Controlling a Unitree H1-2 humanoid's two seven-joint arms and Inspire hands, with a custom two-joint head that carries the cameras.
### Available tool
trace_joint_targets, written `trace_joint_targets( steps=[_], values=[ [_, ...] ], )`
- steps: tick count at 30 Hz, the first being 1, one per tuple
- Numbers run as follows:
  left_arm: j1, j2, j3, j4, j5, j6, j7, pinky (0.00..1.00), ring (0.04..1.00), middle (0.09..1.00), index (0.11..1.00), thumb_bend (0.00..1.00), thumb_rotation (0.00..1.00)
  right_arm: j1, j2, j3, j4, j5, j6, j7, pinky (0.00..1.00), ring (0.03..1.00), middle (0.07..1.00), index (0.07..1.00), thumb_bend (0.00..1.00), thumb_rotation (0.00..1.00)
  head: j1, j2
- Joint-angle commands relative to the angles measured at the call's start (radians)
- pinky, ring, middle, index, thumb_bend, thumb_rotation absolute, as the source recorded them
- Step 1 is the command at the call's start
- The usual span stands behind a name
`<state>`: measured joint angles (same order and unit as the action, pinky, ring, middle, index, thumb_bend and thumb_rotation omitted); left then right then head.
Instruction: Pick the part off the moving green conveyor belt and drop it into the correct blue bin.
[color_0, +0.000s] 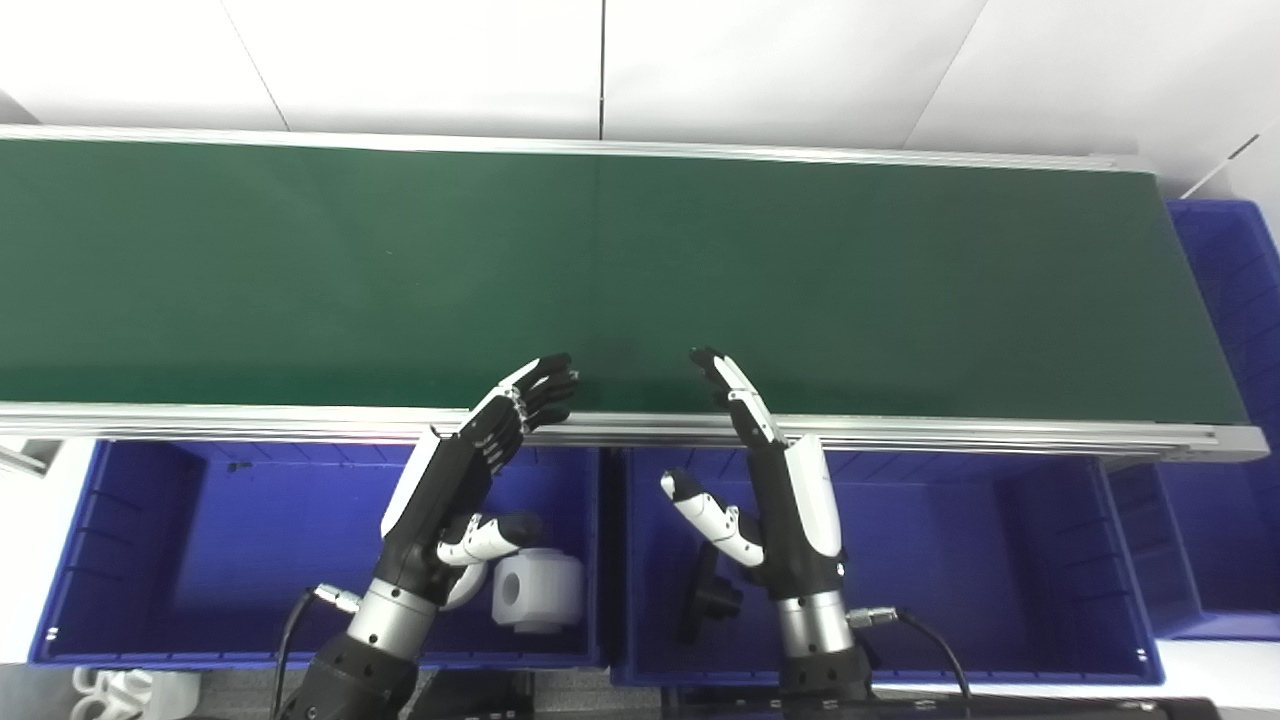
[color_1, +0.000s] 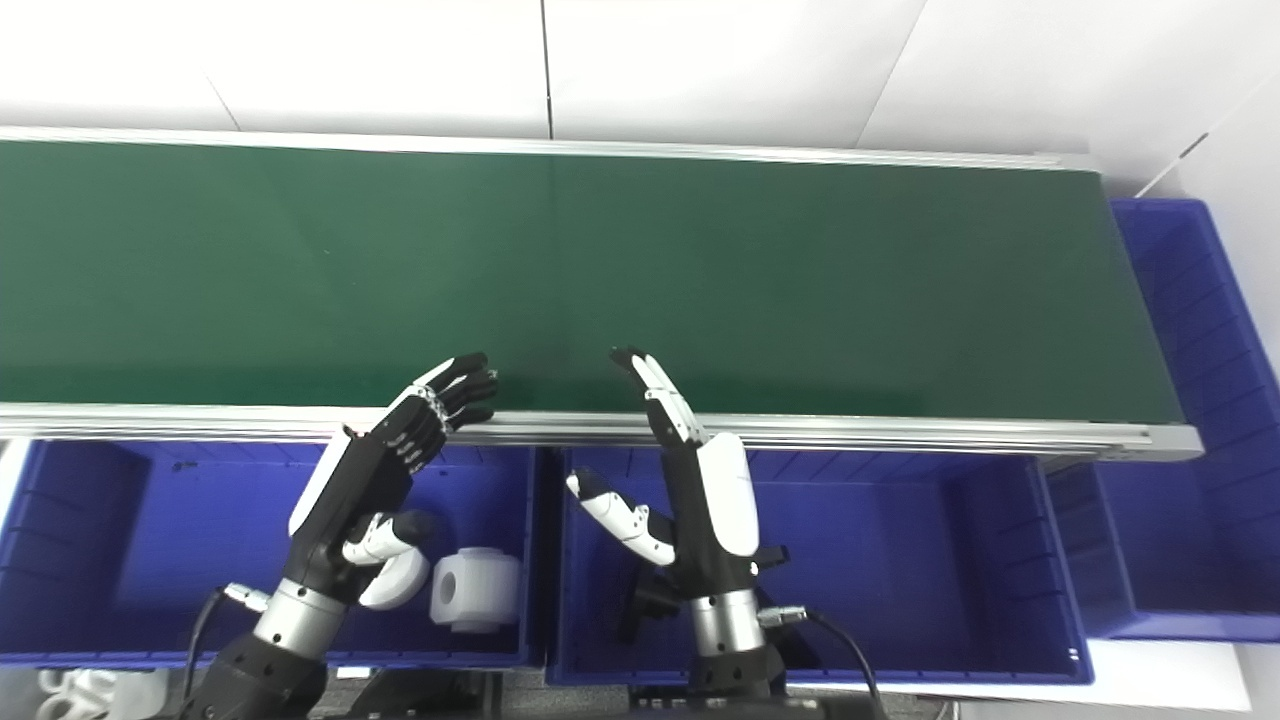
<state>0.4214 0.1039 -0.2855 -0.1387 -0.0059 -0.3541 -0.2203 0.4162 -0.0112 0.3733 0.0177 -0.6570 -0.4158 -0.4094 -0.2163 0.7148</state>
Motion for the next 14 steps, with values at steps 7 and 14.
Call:
trace_joint_targets(
  steps=[7, 14],
  values=[
    [0.004, -0.001, -0.007, -0.018, 0.008, -0.024, -0.001, 0.84, 0.859, 0.84, 0.845, 0.91, 0.71, -0.003, -0.018, 0.067, 0.018, -0.009, -0.054, -0.088, 0.8, 0.872, 0.904, 0.896, 0.6, 1.0, 0.005, 0.005],
    [0.004, -0.003, -0.008, -0.029, 0.011, -0.023, 0.0, 0.84, 0.858, 0.843, 0.85, 0.89, 0.71, -0.003, -0.026, 0.081, 0.015, -0.006, -0.053, -0.083, 0.8, 0.868, 0.904, 0.897, 0.61, 1.0, 0.003, 0.033]
  ],
)
